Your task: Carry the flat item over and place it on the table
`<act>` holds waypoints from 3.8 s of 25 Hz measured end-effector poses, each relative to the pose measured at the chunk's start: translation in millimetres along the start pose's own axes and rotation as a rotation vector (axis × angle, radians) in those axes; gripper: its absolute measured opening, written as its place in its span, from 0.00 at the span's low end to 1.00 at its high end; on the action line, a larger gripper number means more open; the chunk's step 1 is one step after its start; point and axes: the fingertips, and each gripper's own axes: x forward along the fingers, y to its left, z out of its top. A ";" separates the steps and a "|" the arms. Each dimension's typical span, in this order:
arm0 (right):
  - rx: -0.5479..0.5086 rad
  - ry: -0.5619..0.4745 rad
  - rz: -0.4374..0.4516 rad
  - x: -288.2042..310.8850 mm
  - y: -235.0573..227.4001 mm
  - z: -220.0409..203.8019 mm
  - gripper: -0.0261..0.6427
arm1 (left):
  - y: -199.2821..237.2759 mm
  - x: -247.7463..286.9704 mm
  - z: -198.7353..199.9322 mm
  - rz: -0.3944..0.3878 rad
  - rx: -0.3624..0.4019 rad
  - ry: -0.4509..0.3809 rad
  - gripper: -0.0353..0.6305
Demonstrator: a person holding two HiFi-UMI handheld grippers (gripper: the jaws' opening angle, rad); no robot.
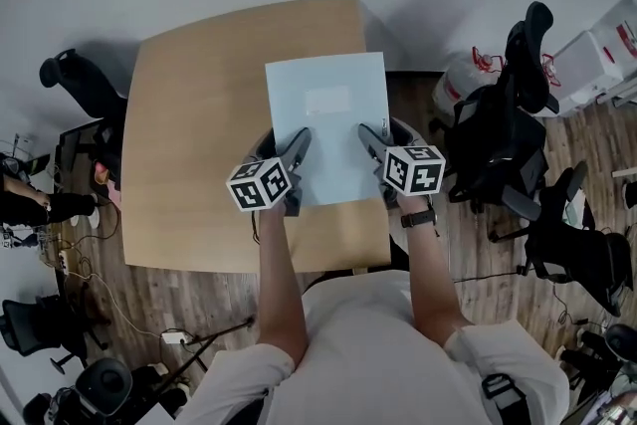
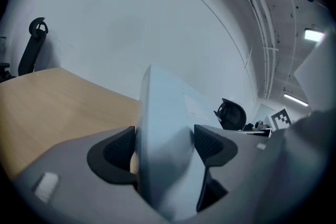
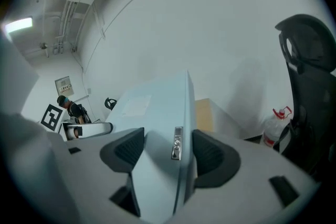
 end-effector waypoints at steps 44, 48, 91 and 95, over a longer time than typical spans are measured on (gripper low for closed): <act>0.190 0.399 -0.142 190.2 -104.4 -110.9 0.49 | 147.6 169.6 -105.5 0.105 -0.191 0.366 0.58; 0.190 0.347 -0.149 188.2 -106.6 -112.3 0.49 | 147.2 170.3 -108.1 0.097 -0.200 0.356 0.58; -0.233 -0.310 -0.126 -5.2 19.7 89.3 0.20 | -37.2 -1.1 85.0 0.131 0.321 -0.292 0.35; -0.262 -0.344 -0.124 -21.2 33.6 95.5 0.16 | -47.7 -20.4 92.5 0.141 0.339 -0.331 0.26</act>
